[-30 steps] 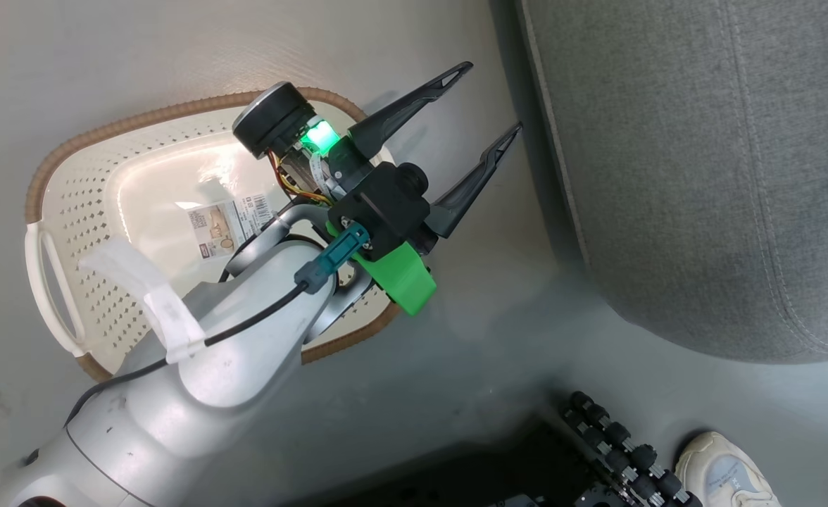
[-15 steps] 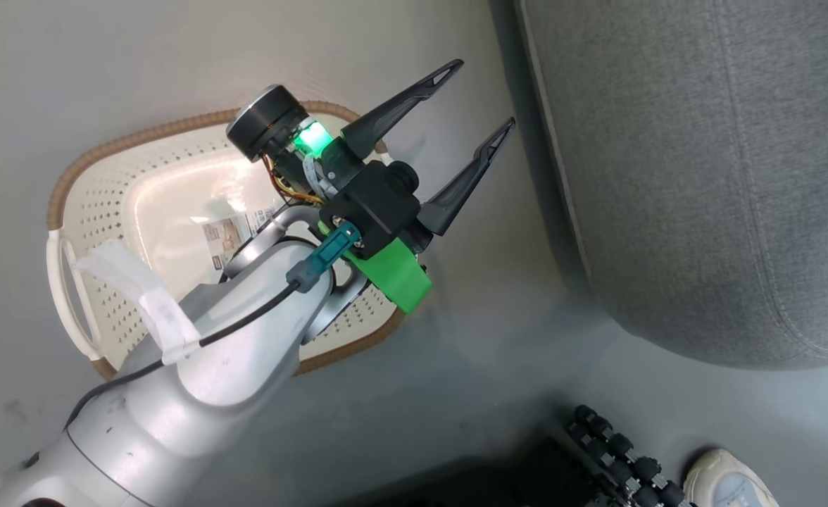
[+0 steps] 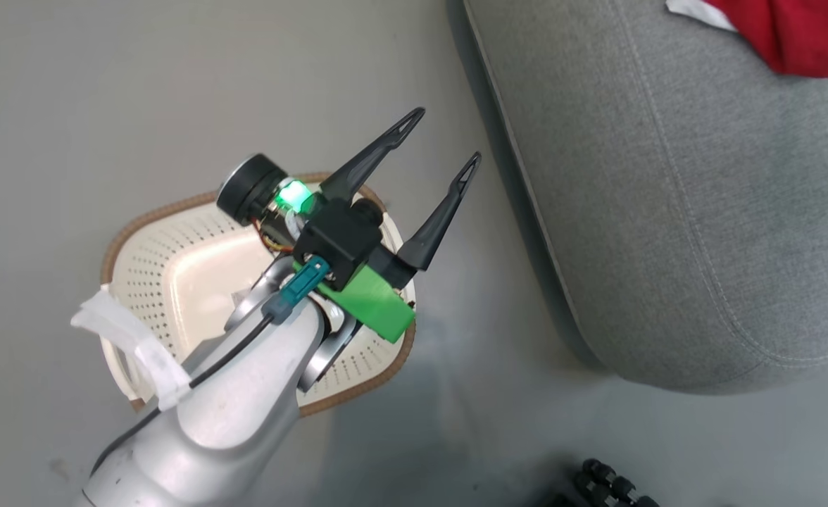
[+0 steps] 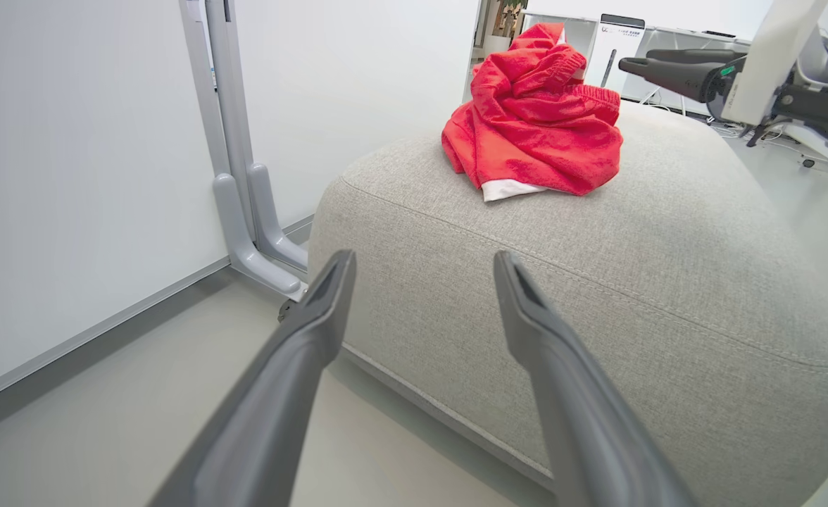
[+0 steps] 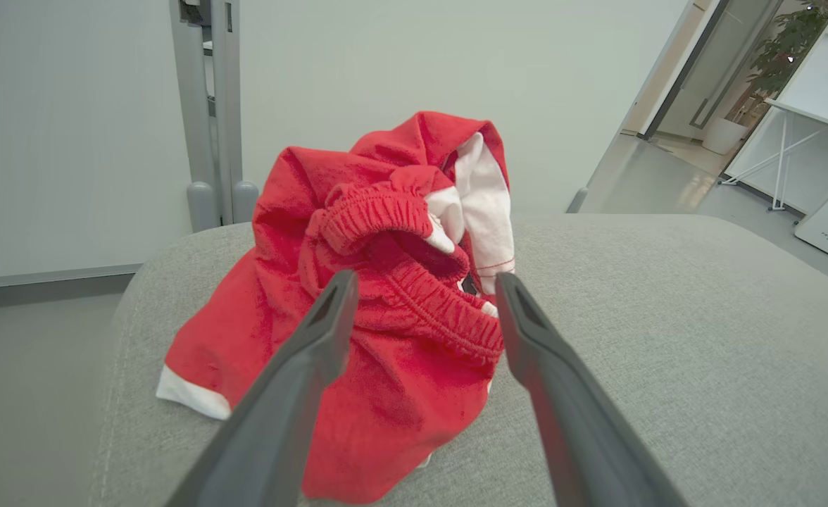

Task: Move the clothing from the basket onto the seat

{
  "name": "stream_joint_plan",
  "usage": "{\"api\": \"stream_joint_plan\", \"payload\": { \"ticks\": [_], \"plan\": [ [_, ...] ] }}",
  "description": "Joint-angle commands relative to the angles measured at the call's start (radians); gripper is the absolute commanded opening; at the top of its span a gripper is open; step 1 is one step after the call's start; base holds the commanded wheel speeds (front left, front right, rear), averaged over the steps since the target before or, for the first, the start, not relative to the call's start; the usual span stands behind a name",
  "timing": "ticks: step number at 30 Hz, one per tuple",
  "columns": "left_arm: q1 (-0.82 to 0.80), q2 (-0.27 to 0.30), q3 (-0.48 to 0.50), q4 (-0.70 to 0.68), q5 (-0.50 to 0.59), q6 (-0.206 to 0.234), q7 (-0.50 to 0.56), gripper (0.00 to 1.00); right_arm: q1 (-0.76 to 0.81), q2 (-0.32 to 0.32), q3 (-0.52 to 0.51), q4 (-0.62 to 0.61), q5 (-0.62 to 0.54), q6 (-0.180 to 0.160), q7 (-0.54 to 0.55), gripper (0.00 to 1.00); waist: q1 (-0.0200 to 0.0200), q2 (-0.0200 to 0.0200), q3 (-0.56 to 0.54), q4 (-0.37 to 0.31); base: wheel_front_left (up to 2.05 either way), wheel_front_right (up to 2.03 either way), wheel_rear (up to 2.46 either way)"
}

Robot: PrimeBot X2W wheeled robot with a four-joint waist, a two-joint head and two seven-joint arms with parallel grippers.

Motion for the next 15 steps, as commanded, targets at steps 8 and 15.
{"api": "stream_joint_plan", "payload": {
  "ticks": [8, 15],
  "plan": [
    [0.136, -0.015, 0.089, -0.023, -0.006, 0.012, -0.003, 1.00, 0.183, 0.058, 0.104, -0.161, 0.023, -0.001, -0.002, 1.00, 0.0000, 0.0000, -0.197, 0.080, 0.00, 0.00, 0.00],
    [0.219, -0.035, 0.185, -0.038, 0.006, 0.010, -0.003, 1.00, 0.263, 0.100, 0.172, -0.241, 0.038, -0.001, -0.002, 1.00, 0.0000, 0.0000, -0.265, 0.155, 0.00, 0.00, 0.00]
  ]
}}
